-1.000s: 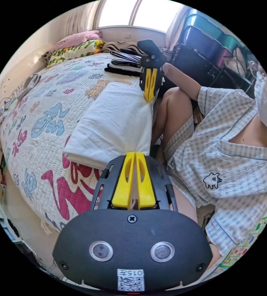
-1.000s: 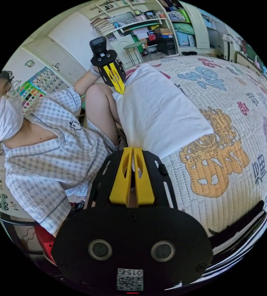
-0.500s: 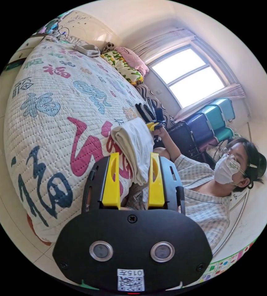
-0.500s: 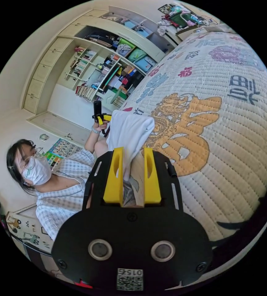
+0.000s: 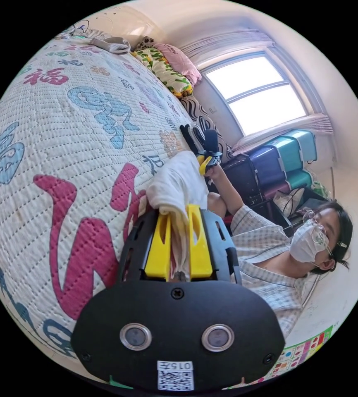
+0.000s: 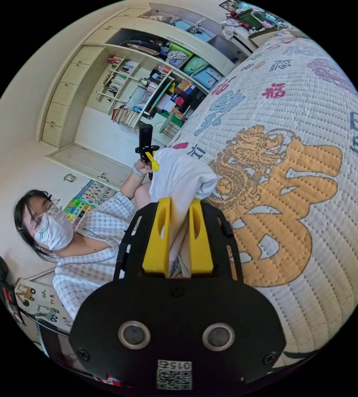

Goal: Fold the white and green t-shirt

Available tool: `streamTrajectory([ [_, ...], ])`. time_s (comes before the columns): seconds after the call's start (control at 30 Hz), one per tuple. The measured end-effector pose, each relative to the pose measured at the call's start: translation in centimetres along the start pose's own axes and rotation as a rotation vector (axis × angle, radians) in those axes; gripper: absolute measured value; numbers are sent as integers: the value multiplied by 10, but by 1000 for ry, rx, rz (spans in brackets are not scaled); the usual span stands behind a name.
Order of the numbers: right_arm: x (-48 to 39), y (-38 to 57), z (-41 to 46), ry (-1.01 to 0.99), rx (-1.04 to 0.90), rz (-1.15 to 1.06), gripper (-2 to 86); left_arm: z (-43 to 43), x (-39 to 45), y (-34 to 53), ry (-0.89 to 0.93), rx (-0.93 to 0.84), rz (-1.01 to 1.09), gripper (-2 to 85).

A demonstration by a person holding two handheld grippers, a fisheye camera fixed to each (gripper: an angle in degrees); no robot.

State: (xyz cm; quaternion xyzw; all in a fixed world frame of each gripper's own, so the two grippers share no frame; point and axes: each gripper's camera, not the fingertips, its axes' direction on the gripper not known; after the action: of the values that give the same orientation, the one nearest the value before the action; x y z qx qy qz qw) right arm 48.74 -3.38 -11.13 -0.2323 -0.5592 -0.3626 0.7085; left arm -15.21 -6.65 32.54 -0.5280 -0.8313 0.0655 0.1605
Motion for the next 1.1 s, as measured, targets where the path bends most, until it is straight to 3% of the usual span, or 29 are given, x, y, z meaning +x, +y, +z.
streamTrajectory([
  [0.3,-57,64,-56,64,57,-79,61,21,-3,-35,64,22,55,38],
  [0.6,-125,183,-175,210,418,-138,59,82,48,-154,124,23,224,32],
  [0.87,-144,327,-264,370,765,-36,58,224,118,-344,79,-193,350,26],
  [1.1,-151,416,-299,502,871,73,54,373,173,-466,-6,-341,401,19],
])
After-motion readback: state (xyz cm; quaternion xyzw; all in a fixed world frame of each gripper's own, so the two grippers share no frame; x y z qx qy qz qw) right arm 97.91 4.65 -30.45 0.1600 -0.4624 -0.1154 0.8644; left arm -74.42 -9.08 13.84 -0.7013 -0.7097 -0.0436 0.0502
